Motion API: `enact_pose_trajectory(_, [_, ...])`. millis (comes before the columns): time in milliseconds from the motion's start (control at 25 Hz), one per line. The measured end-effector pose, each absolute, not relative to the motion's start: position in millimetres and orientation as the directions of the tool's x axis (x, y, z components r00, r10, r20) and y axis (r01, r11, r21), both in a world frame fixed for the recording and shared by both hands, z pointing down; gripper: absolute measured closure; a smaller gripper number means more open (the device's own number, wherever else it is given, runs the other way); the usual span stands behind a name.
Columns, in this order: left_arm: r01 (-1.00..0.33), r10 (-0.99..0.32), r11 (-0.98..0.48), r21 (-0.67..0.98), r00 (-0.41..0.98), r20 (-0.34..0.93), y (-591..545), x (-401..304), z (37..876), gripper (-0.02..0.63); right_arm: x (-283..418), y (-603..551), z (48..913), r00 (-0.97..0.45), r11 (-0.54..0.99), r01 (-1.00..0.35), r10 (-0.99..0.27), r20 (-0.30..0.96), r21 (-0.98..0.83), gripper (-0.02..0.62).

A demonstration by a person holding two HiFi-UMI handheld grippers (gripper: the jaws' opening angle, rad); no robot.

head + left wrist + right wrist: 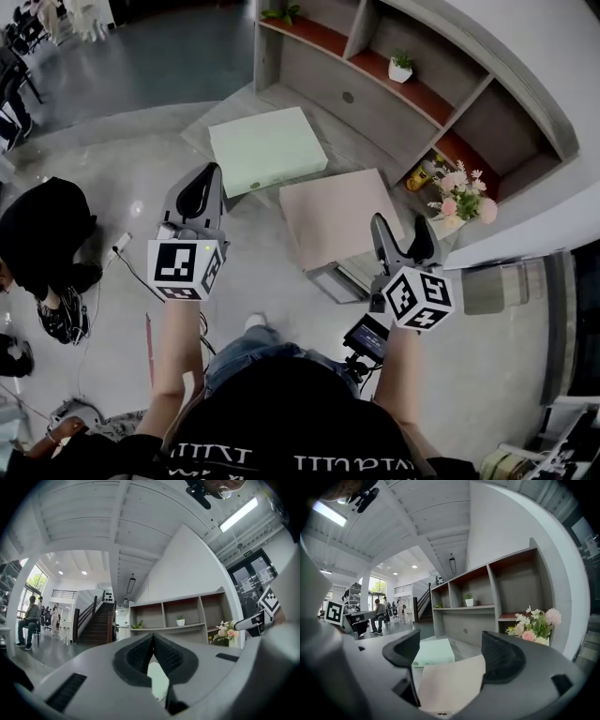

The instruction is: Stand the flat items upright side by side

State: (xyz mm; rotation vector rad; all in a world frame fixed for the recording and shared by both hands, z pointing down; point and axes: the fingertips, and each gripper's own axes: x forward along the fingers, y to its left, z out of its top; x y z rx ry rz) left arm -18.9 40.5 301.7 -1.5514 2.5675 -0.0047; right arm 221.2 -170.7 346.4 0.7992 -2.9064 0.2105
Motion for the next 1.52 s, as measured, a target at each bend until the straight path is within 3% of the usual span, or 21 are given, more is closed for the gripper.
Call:
enact_pose_trajectory(560, [-0.952, -0.953, 0.302, -0.043, -0.300, -0.038, -19.6, -63.8, 337.3, 0.594, 214.6, -193.8, 411.7, -0.719, 0.689, -0.690, -0.618, 0.319, -0.222, 0.195])
enact_pose_trajectory(1520, [-0.991, -0.991, 0.117, -0.059, -0.121, 0.064, -181.3, -41.5, 366.5, 0.594, 239.8, -293.1, 504.3, -0.590, 0.500, -0.804, -0.611, 0.528, -0.322, 0.195])
